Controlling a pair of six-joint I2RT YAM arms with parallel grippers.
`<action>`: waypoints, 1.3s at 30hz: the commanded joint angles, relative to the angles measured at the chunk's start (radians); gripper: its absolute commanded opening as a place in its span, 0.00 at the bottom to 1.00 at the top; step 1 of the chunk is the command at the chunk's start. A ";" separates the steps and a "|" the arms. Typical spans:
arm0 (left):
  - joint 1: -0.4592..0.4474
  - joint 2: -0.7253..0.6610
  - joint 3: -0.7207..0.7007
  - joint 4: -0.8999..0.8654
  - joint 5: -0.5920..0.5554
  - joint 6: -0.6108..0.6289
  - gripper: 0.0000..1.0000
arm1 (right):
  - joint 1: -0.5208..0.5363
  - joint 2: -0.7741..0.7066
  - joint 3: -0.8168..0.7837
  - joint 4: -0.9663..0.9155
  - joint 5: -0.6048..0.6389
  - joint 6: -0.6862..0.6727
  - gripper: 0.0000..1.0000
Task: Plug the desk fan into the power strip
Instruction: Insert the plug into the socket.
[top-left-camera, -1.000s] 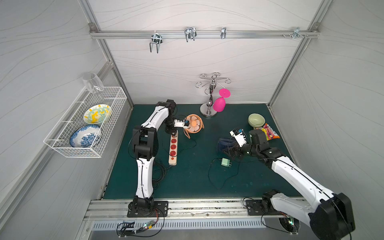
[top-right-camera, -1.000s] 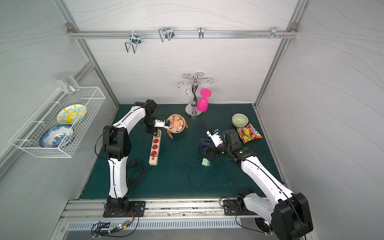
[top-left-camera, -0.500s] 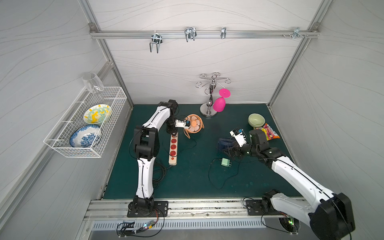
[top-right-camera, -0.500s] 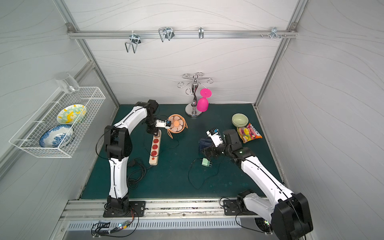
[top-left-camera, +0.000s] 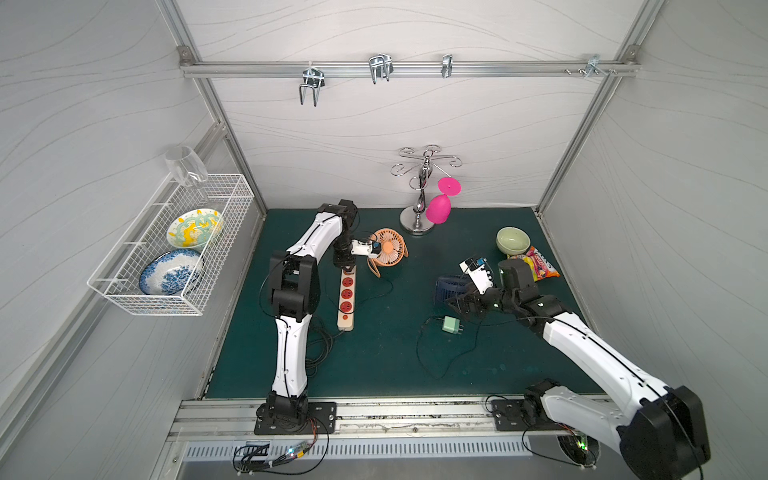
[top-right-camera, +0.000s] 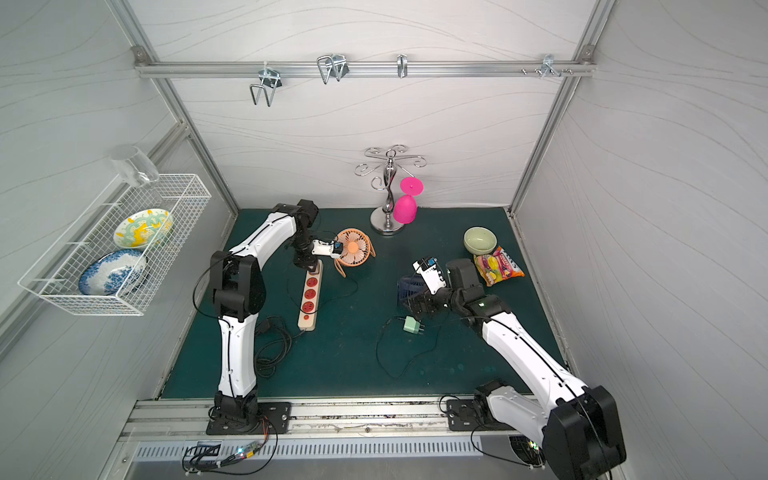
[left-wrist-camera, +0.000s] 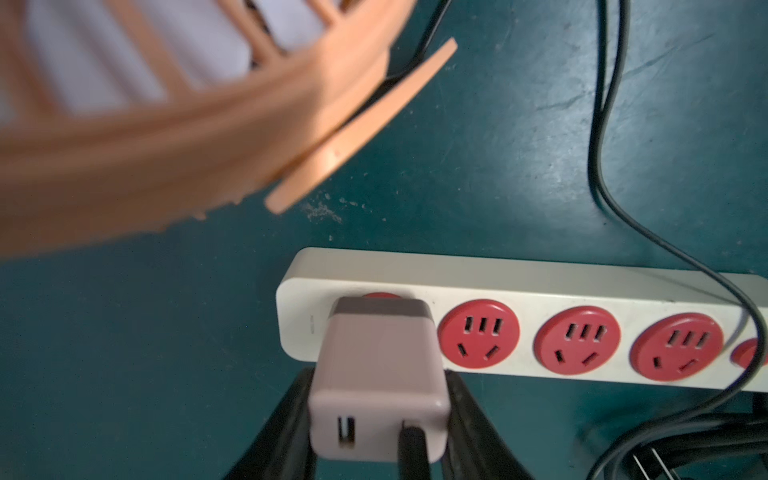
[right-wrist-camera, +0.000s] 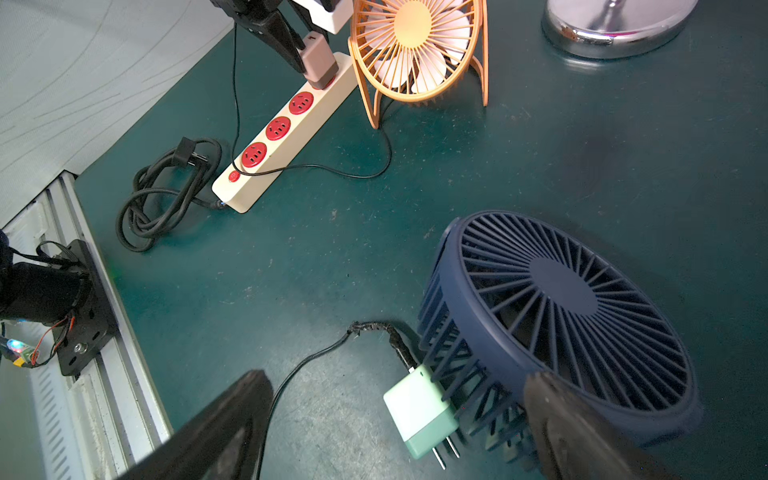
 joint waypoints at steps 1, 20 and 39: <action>-0.004 0.153 -0.060 0.086 -0.048 -0.033 0.00 | -0.004 -0.007 0.022 -0.011 -0.001 0.006 0.99; 0.000 0.034 -0.091 0.140 0.022 -0.058 0.53 | -0.004 -0.020 0.037 -0.029 -0.005 0.003 0.99; 0.001 -0.276 -0.090 0.100 0.172 -0.122 1.00 | 0.000 -0.125 0.040 -0.083 0.042 0.087 0.99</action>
